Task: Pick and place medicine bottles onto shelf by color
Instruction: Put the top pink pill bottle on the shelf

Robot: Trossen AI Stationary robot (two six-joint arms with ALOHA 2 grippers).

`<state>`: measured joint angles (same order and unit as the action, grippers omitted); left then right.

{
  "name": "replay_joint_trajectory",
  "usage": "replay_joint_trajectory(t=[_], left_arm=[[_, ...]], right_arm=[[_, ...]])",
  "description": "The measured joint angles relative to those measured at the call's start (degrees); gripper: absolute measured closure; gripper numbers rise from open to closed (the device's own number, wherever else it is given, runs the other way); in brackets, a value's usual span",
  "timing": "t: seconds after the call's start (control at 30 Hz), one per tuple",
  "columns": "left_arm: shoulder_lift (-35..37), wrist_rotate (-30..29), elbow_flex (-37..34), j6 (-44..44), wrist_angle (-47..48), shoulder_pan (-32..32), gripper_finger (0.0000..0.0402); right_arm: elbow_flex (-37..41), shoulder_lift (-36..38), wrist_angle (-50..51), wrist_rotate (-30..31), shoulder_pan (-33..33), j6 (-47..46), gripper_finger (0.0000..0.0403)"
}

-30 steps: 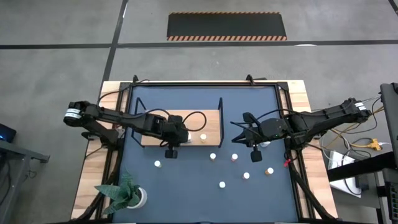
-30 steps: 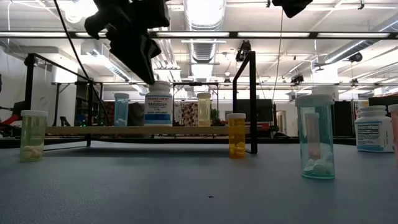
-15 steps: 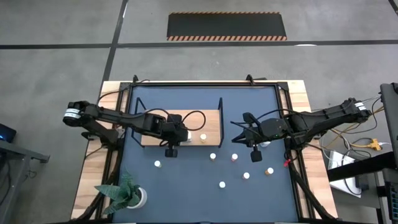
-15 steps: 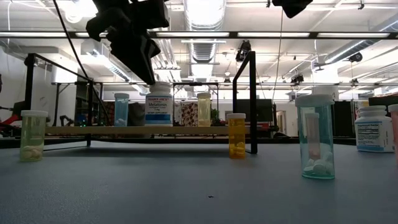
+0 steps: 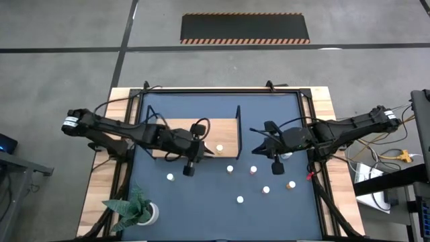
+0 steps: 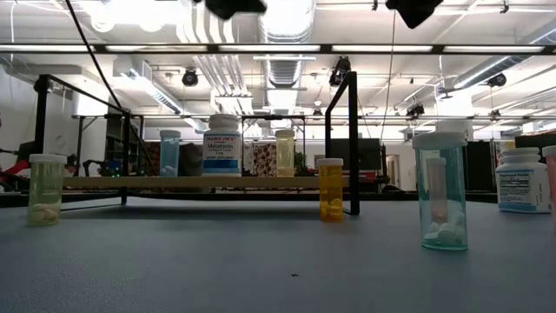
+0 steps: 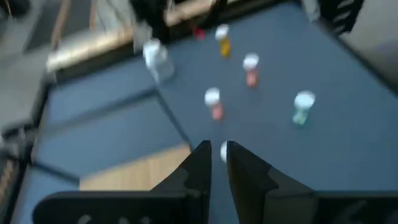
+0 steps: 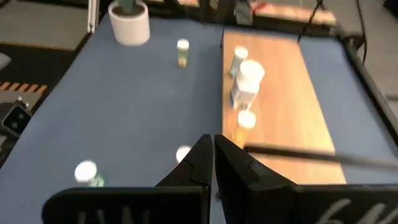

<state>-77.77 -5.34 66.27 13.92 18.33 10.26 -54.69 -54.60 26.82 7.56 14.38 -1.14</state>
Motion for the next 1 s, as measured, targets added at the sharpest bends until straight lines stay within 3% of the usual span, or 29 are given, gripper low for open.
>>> replay_joint_trajectory(t=[0.3, 0.6, 0.77, 1.0], left_arm=[[0.1, 0.0, -0.1, 6.0, -7.8, 1.4, 0.0369], [0.1, -1.1, -0.1, 7.9, -10.1, 1.4, 0.0369], [0.3, -1.6, -0.1, 10.7, -11.2, 1.4, 0.0369], [0.4, -2.7, -0.1, 10.9, -11.6, 1.4, 0.0369]], right_arm=[[2.5, -1.3, 8.8, -0.2, 6.0, -10.4, 0.0394], [8.1, -1.8, 6.7, 0.1, 8.8, -19.5, 0.0385], [10.6, -2.8, 3.3, 3.2, 8.8, -21.0, 0.0333], [10.8, -10.6, 1.8, 7.3, 8.9, -19.9, 0.0229]])
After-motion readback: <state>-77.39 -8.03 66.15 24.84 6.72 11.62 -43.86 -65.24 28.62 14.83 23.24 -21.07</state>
